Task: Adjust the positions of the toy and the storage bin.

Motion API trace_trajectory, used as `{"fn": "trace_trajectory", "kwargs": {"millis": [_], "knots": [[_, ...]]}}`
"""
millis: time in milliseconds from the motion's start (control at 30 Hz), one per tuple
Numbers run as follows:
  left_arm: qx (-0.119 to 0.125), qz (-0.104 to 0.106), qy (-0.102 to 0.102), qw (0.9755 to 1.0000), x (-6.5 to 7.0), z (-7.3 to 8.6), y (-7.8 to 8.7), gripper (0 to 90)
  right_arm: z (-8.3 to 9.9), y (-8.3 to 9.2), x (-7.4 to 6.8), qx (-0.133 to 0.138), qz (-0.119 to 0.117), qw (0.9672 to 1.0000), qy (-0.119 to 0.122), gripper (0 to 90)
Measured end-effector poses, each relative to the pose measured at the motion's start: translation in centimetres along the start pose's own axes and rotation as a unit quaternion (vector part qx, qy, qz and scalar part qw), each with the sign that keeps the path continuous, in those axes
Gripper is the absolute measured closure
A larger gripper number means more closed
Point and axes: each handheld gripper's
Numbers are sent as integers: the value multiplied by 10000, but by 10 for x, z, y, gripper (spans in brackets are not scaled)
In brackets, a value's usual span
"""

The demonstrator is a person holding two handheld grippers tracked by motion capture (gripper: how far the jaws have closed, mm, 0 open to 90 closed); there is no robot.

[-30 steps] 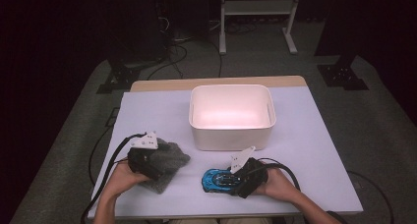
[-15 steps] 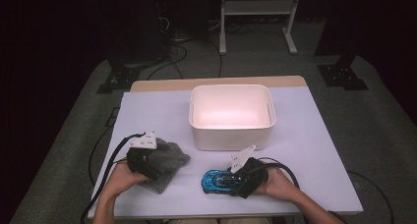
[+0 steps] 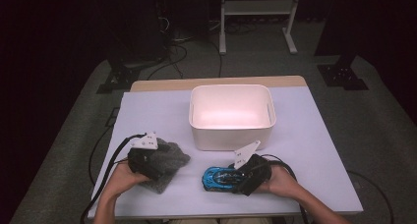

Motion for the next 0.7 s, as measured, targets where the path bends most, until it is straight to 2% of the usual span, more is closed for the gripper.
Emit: {"fn": "trace_trajectory", "kwargs": {"millis": [467,700], "knots": [[-11,-7,6,10000,-1,2,0,103,-13,20,-2,116,-64,9999,51,252],[21,-24,38,10000,-1,3,1,103,-23,36,-3,209,-58,9997,105,252]]}}
Point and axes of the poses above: each handheld gripper's, and its own axes: y roughly backward along the jaws, z roughly out of its underside, x roughly to its right, and after that the axes turned 2 degrees about -y, right-handed
